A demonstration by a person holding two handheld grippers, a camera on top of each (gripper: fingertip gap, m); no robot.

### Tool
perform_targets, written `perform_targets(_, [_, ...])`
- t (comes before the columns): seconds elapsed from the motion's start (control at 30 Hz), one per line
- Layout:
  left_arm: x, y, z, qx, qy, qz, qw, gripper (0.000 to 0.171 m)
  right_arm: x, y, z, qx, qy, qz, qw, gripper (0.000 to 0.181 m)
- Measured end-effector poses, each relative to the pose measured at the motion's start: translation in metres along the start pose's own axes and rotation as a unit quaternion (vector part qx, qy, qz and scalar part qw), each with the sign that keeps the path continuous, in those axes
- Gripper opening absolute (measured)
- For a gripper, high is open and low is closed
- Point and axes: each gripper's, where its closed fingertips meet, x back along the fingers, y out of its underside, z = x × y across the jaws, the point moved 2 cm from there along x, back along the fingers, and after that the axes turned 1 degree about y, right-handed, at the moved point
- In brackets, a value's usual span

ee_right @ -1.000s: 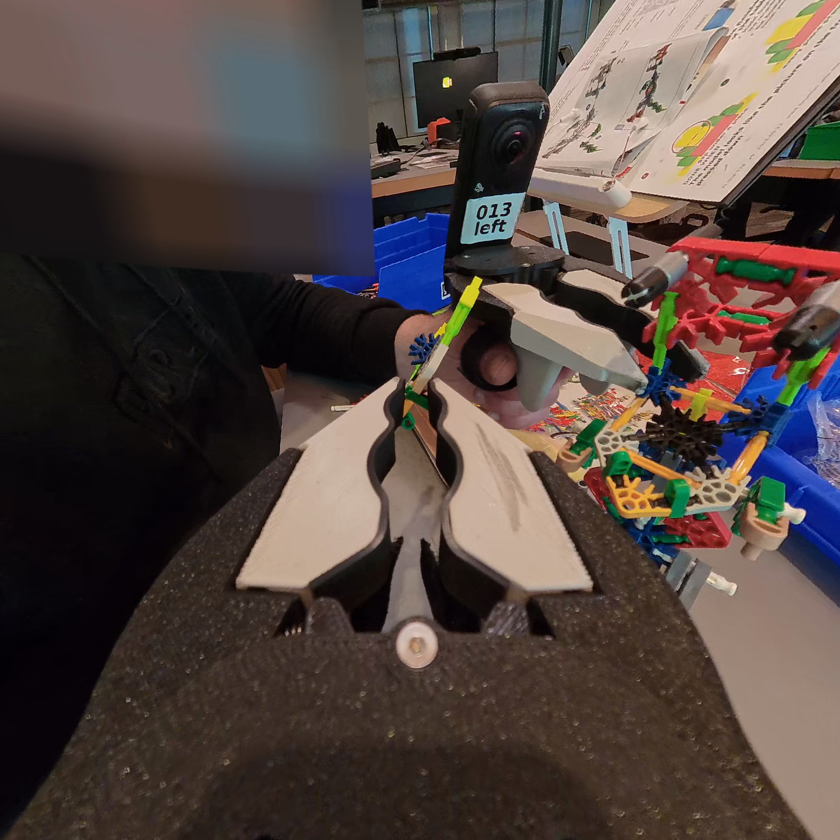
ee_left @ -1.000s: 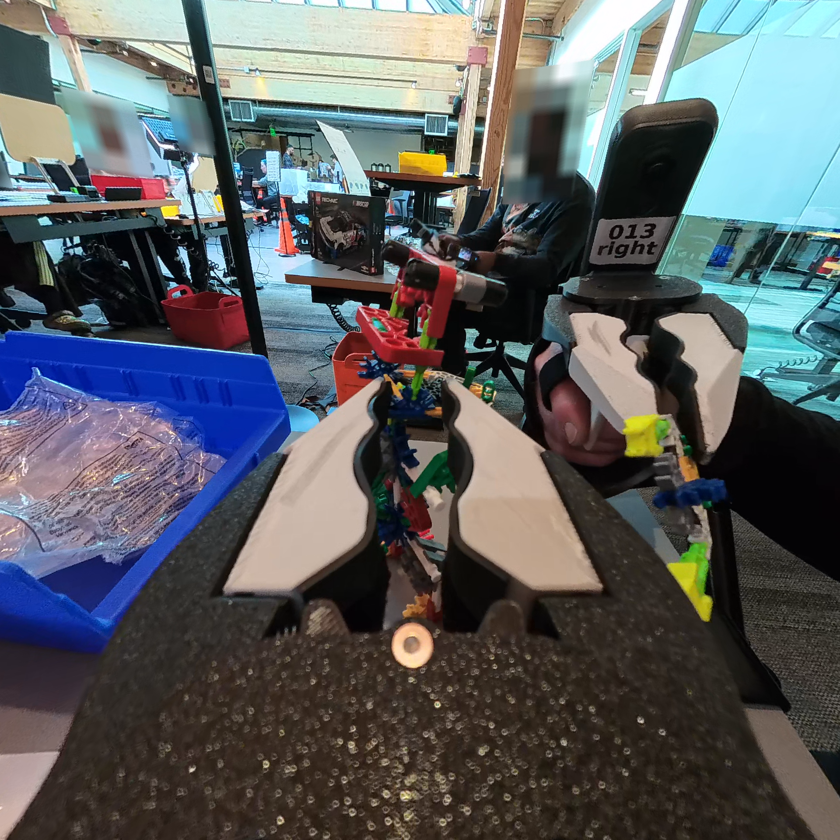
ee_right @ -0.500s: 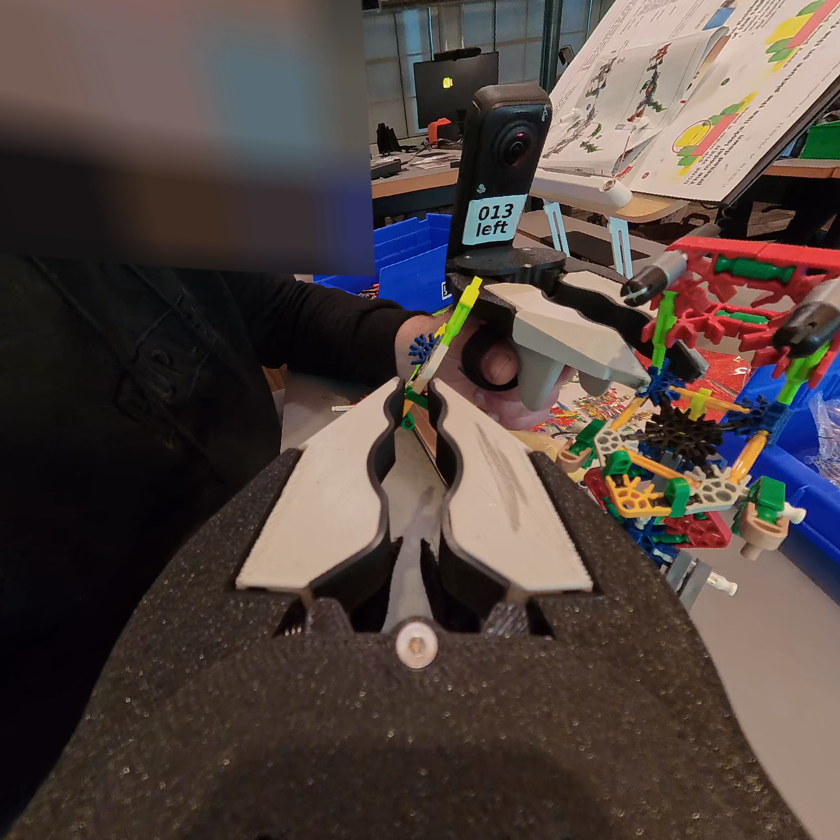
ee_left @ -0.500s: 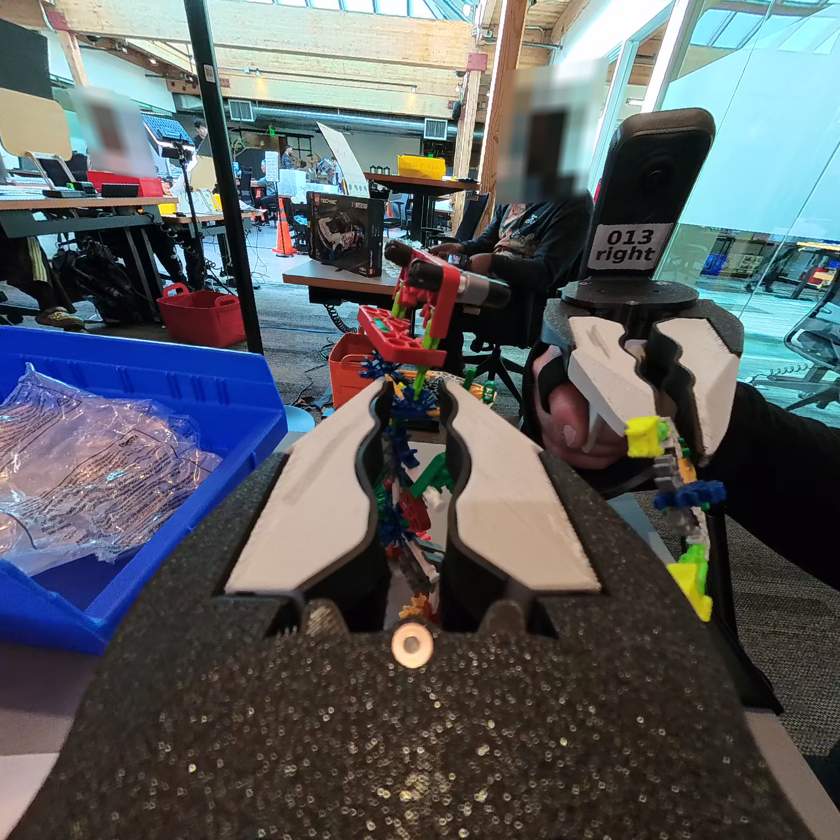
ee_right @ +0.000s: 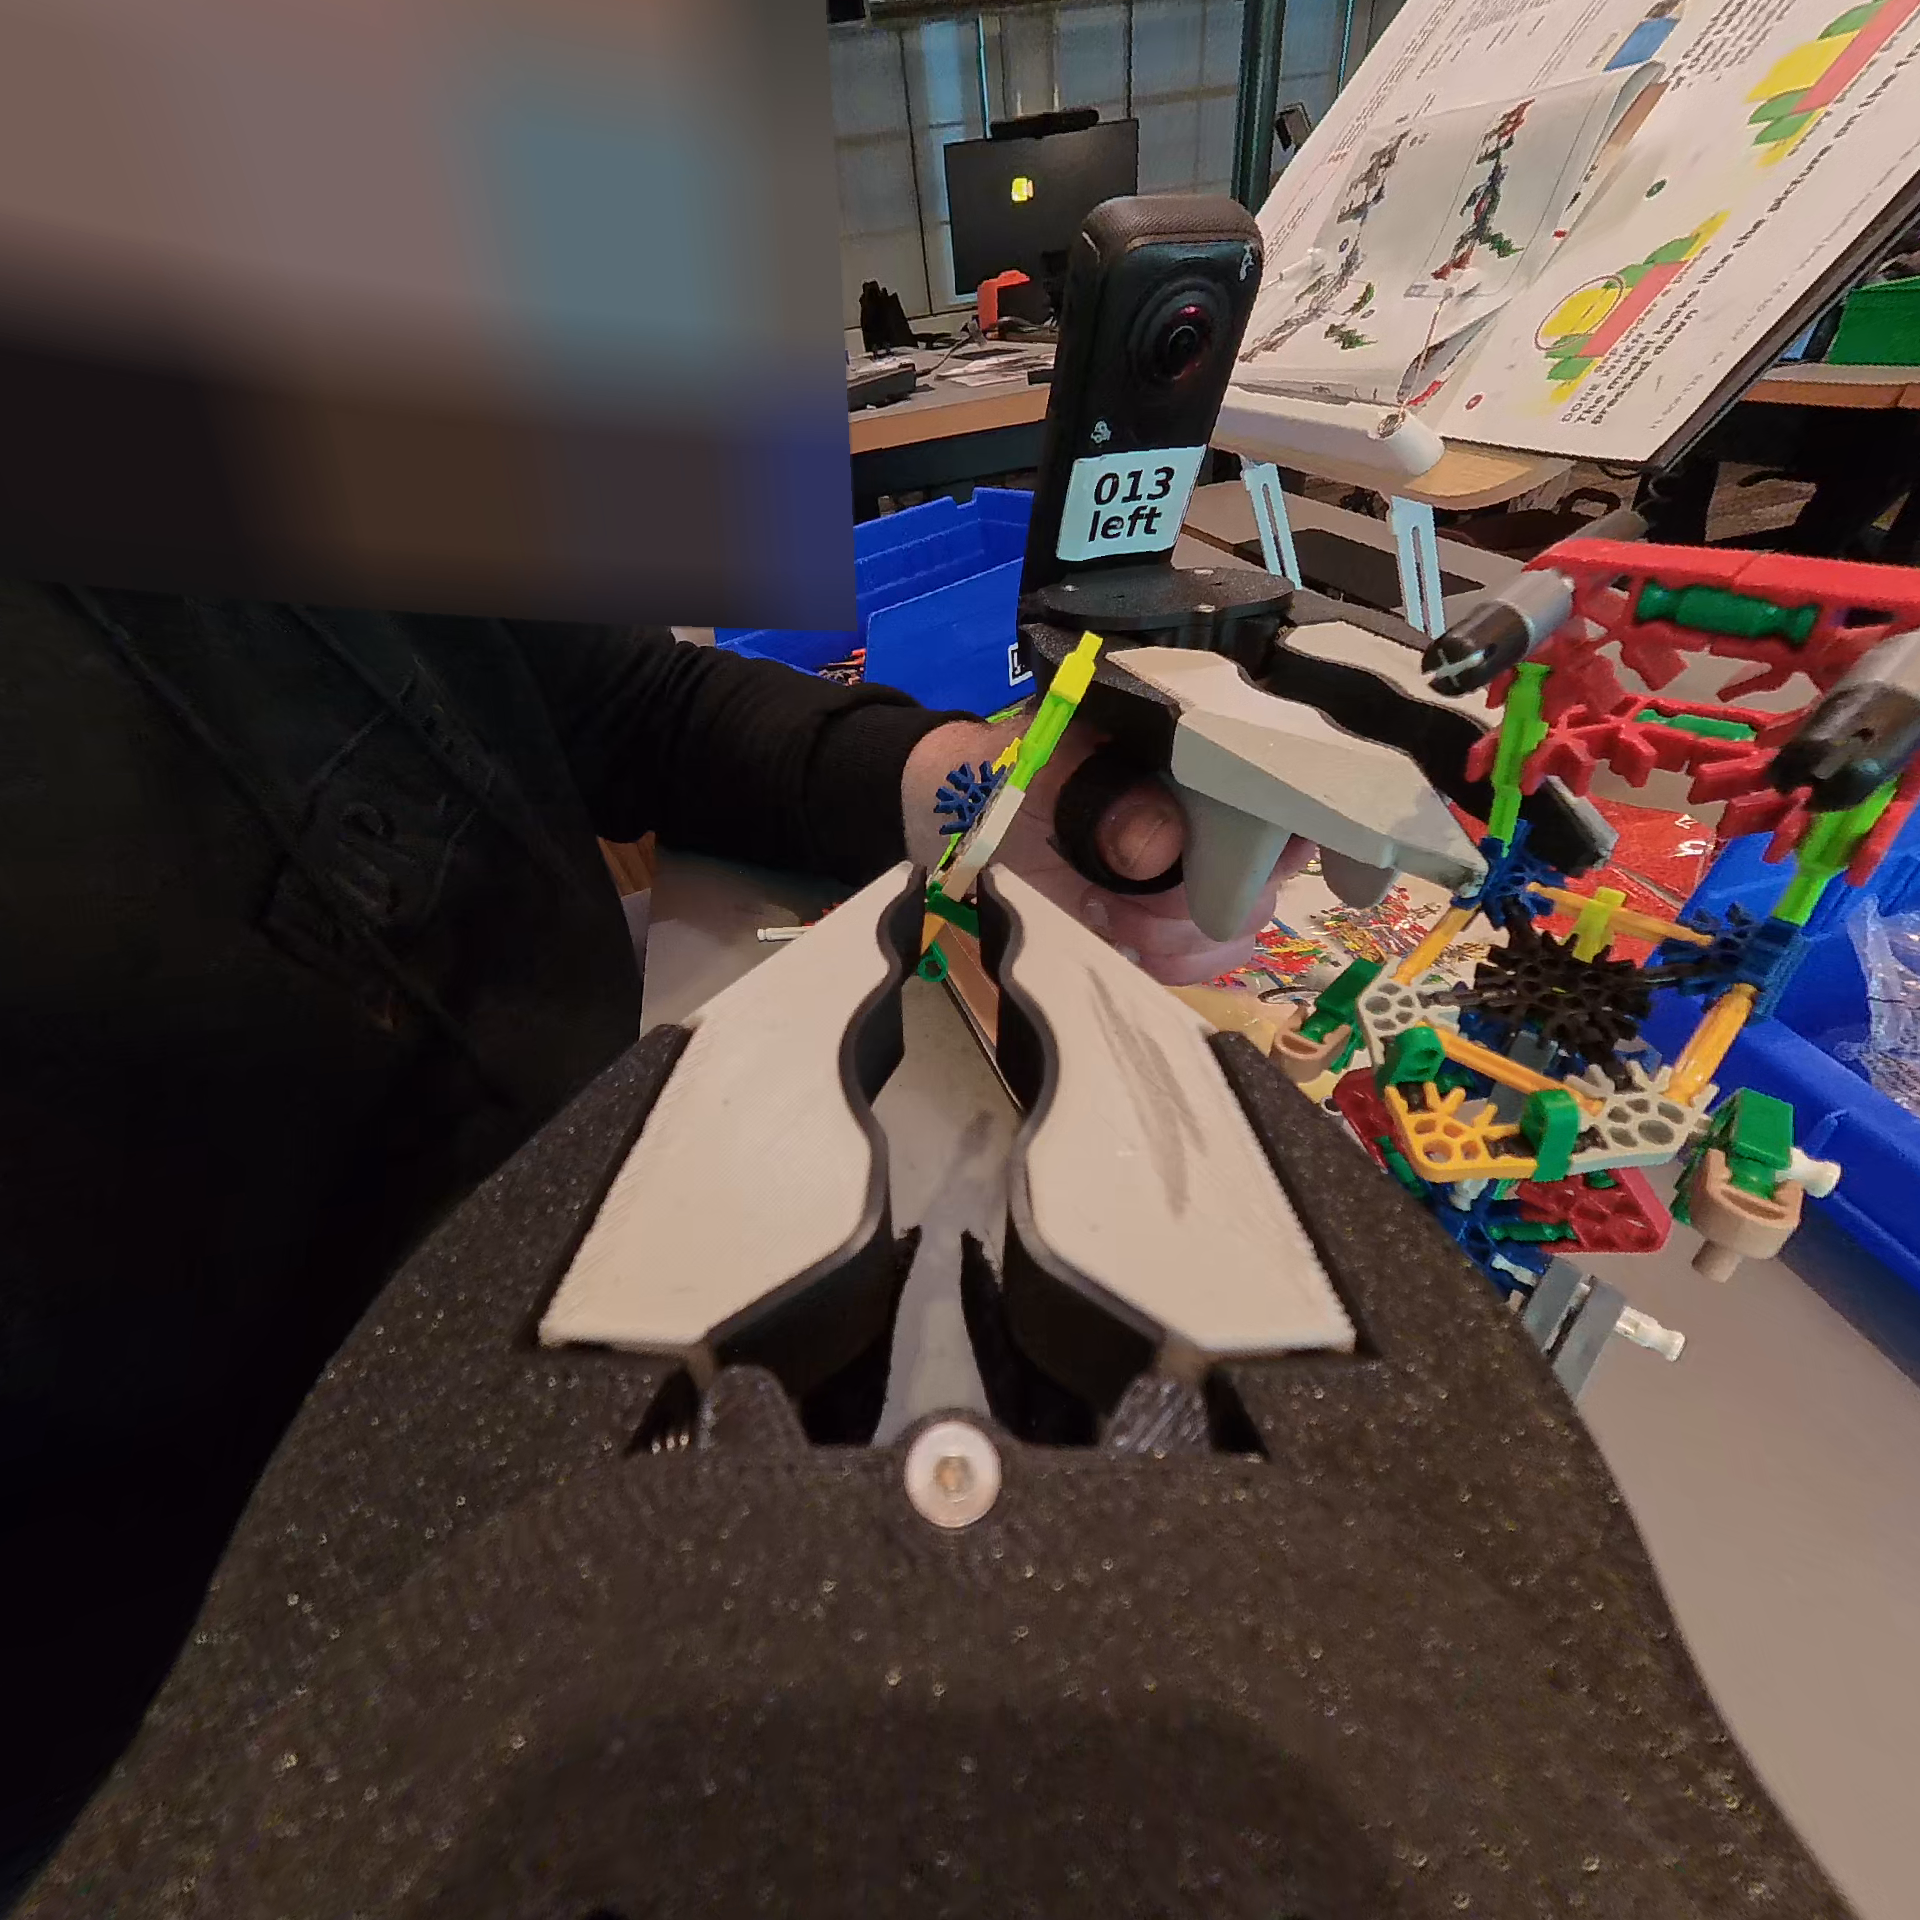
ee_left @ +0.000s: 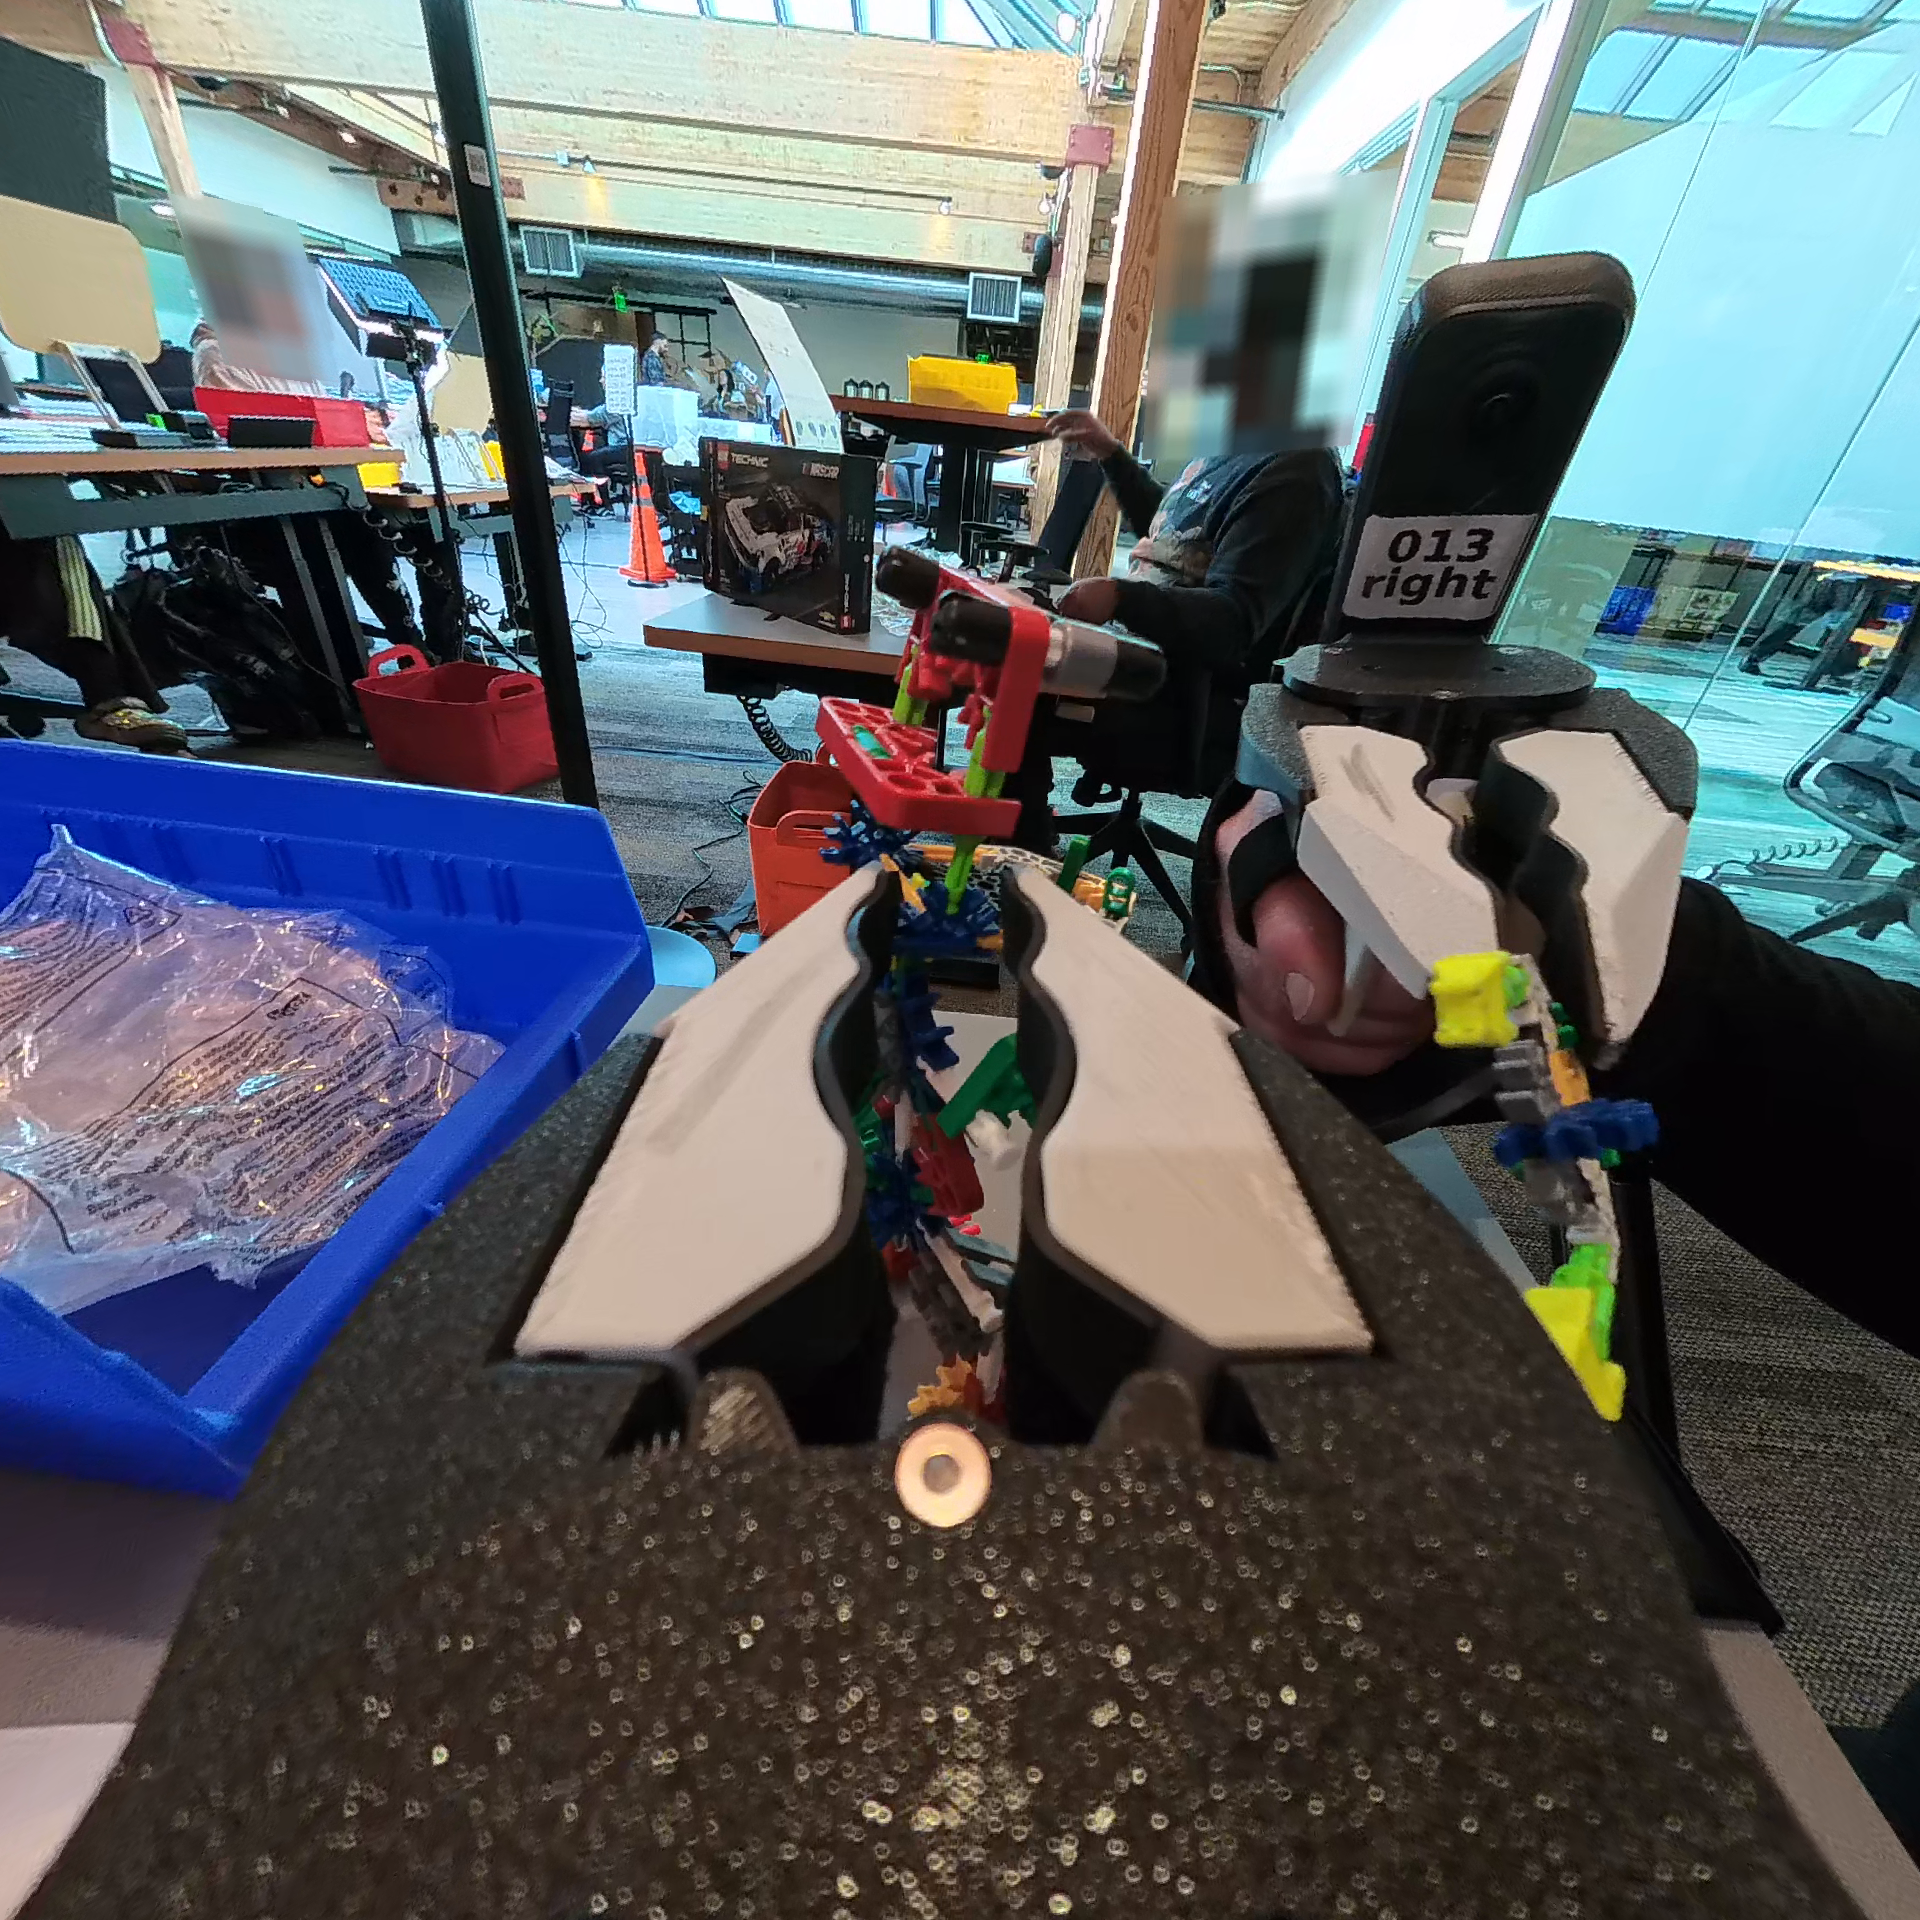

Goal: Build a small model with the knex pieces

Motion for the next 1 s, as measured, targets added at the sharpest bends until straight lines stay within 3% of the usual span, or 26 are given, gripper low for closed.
perform_targets(0.7, [0.0001,0.0004,-0.0001,0.008,0.001,0.003,1.0,0.018,-0.0003,0.0002,0.0005,0.0,0.001,0.0,1.0,0.006])
perform_targets(1.0, [-0.0007,0.0001,0.0042,-0.005,0.007,0.002,1.0,0.037,-0.0005,0.0005,0.0015,-0.003,0.002,-0.001,1.0,0.006])
